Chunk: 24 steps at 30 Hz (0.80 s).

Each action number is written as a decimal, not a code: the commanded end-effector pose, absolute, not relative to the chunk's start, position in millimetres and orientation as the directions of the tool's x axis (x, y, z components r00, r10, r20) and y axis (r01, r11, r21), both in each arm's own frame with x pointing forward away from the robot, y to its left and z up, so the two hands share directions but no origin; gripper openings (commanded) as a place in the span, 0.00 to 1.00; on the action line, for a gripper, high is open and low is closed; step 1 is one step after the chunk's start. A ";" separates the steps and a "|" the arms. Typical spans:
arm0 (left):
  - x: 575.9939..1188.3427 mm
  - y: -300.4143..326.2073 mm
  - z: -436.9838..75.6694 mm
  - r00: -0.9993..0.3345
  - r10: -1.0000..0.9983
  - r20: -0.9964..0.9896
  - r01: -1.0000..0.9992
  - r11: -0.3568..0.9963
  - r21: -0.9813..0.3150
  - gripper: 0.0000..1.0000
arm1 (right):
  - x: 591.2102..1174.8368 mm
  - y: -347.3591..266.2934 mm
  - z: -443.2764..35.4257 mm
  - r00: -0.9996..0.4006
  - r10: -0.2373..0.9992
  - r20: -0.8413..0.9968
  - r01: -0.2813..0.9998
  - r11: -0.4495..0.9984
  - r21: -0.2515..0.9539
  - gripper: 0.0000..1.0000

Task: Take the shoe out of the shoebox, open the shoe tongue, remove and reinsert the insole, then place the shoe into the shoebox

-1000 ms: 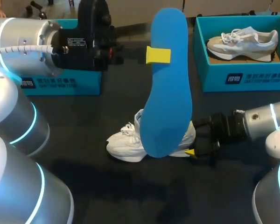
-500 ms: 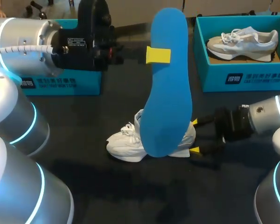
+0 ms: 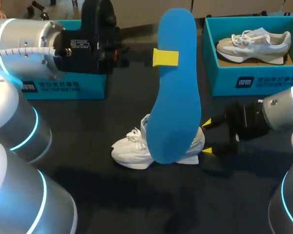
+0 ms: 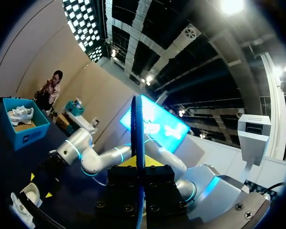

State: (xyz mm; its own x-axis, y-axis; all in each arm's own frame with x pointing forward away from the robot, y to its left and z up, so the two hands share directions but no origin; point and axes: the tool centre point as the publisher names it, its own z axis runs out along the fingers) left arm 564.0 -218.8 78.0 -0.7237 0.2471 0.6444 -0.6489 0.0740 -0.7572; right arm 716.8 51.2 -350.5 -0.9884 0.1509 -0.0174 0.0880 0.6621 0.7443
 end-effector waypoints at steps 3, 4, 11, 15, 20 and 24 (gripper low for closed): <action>563.2 -219.4 76.7 -0.724 0.247 0.644 -0.649 0.072 -0.758 0.00 | 719.0 49.6 -331.5 -0.987 0.157 -0.009 0.110 0.729 0.676 1.00; 563.2 -219.4 76.7 -0.724 0.247 0.644 -0.649 0.072 -0.758 0.00 | 719.4 49.8 -329.6 -0.987 0.158 -0.007 0.113 0.736 0.668 1.00; 563.2 -219.4 76.7 -0.724 0.247 0.644 -0.649 0.072 -0.758 0.00 | 721.3 51.5 -317.2 -0.984 0.178 -0.004 0.136 0.766 0.629 1.00; 563.2 -219.4 76.7 -0.724 0.247 0.644 -0.649 0.072 -0.758 0.00 | 721.7 51.7 -311.8 -0.980 0.200 -0.002 0.158 0.782 0.603 1.00; 563.2 -219.4 76.7 -0.724 0.247 0.644 -0.649 0.072 -0.758 0.00 | 722.4 52.5 -301.6 -0.974 0.226 -0.010 0.181 0.806 0.564 1.00; 563.2 -219.4 76.7 -0.724 0.247 0.644 -0.649 0.072 -0.758 0.00 | 724.3 50.0 -294.6 -0.971 0.238 -0.006 0.197 0.820 0.538 1.00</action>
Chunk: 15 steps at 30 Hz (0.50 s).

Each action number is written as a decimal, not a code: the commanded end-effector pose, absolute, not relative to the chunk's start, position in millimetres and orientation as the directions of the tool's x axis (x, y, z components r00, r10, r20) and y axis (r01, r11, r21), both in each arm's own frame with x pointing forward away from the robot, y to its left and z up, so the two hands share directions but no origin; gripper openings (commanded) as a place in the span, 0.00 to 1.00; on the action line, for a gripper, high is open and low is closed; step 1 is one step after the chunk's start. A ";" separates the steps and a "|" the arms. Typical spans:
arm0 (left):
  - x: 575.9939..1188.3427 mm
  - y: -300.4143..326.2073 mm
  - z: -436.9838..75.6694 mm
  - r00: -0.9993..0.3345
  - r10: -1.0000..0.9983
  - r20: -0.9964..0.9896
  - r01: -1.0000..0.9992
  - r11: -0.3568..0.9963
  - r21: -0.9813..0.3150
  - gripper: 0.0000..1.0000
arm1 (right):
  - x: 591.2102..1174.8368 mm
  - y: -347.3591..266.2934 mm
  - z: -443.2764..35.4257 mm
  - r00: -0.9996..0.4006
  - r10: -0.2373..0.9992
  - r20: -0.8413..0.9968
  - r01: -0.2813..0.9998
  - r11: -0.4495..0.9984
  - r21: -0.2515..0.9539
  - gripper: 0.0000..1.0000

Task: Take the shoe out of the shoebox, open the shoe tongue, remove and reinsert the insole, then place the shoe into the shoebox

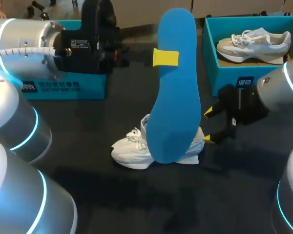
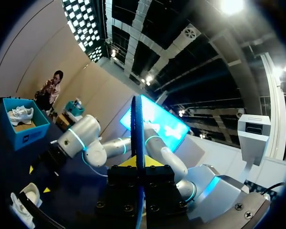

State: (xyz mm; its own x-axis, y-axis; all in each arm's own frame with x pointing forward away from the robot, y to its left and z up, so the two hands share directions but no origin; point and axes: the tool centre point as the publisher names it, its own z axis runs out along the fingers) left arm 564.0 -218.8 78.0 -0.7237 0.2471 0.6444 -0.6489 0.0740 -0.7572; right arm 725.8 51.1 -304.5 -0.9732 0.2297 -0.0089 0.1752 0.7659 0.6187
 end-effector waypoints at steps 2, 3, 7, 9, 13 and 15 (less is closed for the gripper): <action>563.2 -219.4 76.7 -0.724 0.247 0.644 -0.649 0.072 -0.758 0.00 | 726.0 48.6 -291.5 -0.969 0.249 -0.001 0.212 0.829 0.517 1.00; 563.2 -219.4 76.7 -0.724 0.247 0.644 -0.649 0.072 -0.758 0.00 | 726.9 48.1 -290.2 -0.968 0.252 0.002 0.218 0.833 0.508 1.00; 563.2 -219.4 76.7 -0.724 0.247 0.644 -0.649 0.072 -0.758 0.00 | 731.2 46.9 -285.5 -0.959 0.283 0.021 0.259 0.843 0.472 1.00; 563.2 -219.4 76.7 -0.724 0.247 0.644 -0.649 0.072 -0.758 0.00 | 733.9 46.1 -284.8 -0.957 0.289 0.028 0.270 0.849 0.454 1.00; 563.2 -219.4 76.7 -0.724 0.247 0.644 -0.649 0.072 -0.758 0.00 | 738.1 44.5 -285.6 -0.958 0.286 0.030 0.272 0.866 0.419 1.00; 563.2 -219.4 76.7 -0.724 0.247 0.644 -0.649 0.072 -0.758 0.00 | 739.1 43.0 -287.2 -0.957 0.288 0.023 0.273 0.872 0.406 1.00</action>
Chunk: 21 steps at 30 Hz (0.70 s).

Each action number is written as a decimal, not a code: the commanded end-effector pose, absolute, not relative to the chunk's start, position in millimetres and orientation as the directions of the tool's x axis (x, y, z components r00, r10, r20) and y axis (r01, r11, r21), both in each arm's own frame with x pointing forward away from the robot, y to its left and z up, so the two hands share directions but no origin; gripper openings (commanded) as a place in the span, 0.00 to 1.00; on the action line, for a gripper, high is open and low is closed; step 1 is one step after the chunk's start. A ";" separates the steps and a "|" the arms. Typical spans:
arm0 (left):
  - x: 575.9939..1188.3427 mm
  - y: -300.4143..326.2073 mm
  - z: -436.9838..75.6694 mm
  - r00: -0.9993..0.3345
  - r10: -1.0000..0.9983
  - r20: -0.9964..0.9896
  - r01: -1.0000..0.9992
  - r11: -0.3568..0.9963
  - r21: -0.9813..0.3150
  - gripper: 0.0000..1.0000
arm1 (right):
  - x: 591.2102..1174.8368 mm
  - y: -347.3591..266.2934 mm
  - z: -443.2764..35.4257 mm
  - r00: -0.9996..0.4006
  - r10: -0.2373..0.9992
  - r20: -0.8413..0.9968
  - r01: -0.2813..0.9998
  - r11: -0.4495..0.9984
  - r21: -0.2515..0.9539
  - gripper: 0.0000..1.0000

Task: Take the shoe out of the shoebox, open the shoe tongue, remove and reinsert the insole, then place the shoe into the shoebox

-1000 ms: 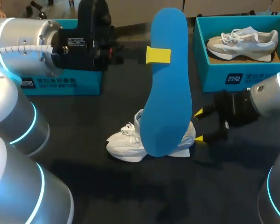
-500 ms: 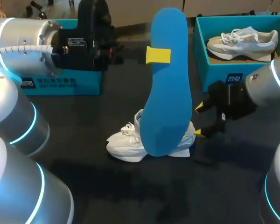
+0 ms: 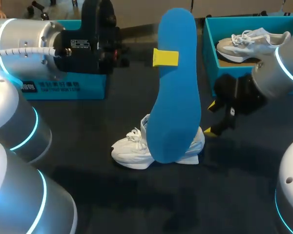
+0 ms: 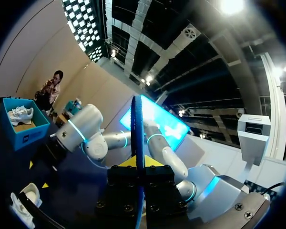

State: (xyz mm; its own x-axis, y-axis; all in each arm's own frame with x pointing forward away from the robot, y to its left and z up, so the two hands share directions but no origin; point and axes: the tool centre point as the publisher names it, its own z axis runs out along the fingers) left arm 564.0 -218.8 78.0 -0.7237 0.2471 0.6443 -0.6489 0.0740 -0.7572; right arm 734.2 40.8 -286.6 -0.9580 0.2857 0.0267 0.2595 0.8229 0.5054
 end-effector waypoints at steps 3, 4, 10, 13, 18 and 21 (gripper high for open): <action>563.2 -219.4 76.7 -0.724 0.247 0.644 -0.649 0.072 -0.758 0.00 | 739.5 39.9 -289.5 -0.956 0.293 0.025 0.280 0.880 0.383 1.00; 563.2 -219.4 76.7 -0.724 0.247 0.644 -0.649 0.072 -0.758 0.00 | 739.7 38.9 -290.1 -0.955 0.296 0.026 0.284 0.882 0.377 1.00; 563.2 -219.4 76.7 -0.724 0.247 0.644 -0.649 0.072 -0.758 0.00 | 744.0 34.8 -289.8 -0.956 0.293 0.030 0.286 0.897 0.336 1.00; 563.2 -219.4 76.7 -0.724 0.247 0.644 -0.649 0.072 -0.758 0.00 | 749.2 37.0 -289.2 -0.962 0.266 0.064 0.273 0.918 0.288 1.00; 563.2 -219.4 76.7 -0.724 0.247 0.644 -0.649 0.072 -0.758 0.00 | 752.4 38.1 -291.4 -0.966 0.248 0.073 0.259 0.928 0.270 1.00; 563.2 -219.4 76.7 -0.724 0.247 0.644 -0.649 0.072 -0.758 0.00 | 752.6 39.2 -292.7 -0.966 0.245 0.080 0.258 0.935 0.244 1.00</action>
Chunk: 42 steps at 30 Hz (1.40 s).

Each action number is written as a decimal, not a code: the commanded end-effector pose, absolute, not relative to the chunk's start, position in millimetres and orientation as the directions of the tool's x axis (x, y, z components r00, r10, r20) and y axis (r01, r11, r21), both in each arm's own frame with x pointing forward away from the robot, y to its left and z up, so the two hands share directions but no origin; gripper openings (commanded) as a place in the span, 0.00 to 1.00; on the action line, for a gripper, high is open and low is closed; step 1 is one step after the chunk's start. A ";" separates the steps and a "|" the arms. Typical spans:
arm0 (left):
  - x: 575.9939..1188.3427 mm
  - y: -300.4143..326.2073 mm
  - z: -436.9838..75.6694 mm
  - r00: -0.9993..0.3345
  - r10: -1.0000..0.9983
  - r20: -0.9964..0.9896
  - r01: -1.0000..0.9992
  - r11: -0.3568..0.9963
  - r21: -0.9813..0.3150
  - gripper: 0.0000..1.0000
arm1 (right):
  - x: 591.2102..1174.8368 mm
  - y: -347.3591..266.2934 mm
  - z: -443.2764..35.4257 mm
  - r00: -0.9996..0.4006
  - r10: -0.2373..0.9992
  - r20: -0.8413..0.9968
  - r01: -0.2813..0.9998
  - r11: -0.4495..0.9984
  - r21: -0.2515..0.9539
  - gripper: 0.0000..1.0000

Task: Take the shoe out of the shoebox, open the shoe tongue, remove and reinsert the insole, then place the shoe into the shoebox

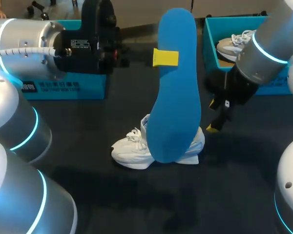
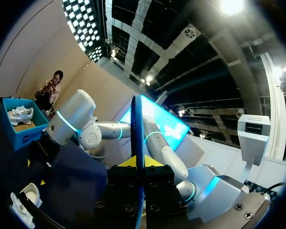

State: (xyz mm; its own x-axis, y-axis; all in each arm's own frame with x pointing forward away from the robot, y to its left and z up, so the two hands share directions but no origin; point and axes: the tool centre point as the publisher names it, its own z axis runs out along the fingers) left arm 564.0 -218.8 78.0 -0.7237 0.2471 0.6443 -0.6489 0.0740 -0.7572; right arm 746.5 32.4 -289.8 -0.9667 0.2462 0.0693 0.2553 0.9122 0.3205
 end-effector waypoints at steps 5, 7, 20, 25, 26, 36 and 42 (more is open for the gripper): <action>563.2 -219.4 76.7 -0.724 0.247 0.644 -0.649 0.072 -0.758 0.00 | 746.9 46.0 -291.5 -0.958 0.280 0.059 0.286 0.937 0.200 1.00; 563.2 -219.4 76.7 -0.724 0.247 0.644 -0.649 0.072 -0.758 0.00 | 744.6 48.0 -291.3 -0.956 0.290 0.043 0.293 0.936 0.196 1.00; 563.2 -219.4 76.7 -0.724 0.247 0.644 -0.649 0.072 -0.758 0.00 | 742.4 60.1 -299.4 -0.958 0.281 0.054 0.286 0.946 0.150 1.00; 563.2 -219.4 76.7 -0.724 0.247 0.644 -0.649 0.072 -0.758 0.00 | 746.3 57.3 -304.0 -0.972 0.231 0.032 0.233 0.962 0.144 1.00; 563.2 -219.4 76.7 -0.724 0.247 0.644 -0.649 0.072 -0.758 0.00 | 746.7 56.6 -304.8 -0.975 0.222 0.028 0.224 0.964 0.143 1.00; 563.2 -219.4 76.7 -0.724 0.247 0.644 -0.649 0.072 -0.758 0.00 | 749.3 59.8 -311.2 -0.988 0.148 0.040 0.151 0.983 0.108 1.00; 563.2 -219.4 76.7 -0.724 0.247 0.644 -0.649 0.072 -0.758 0.00 | 749.3 59.8 -311.2 -0.988 0.148 0.040 0.151 0.983 0.108 1.00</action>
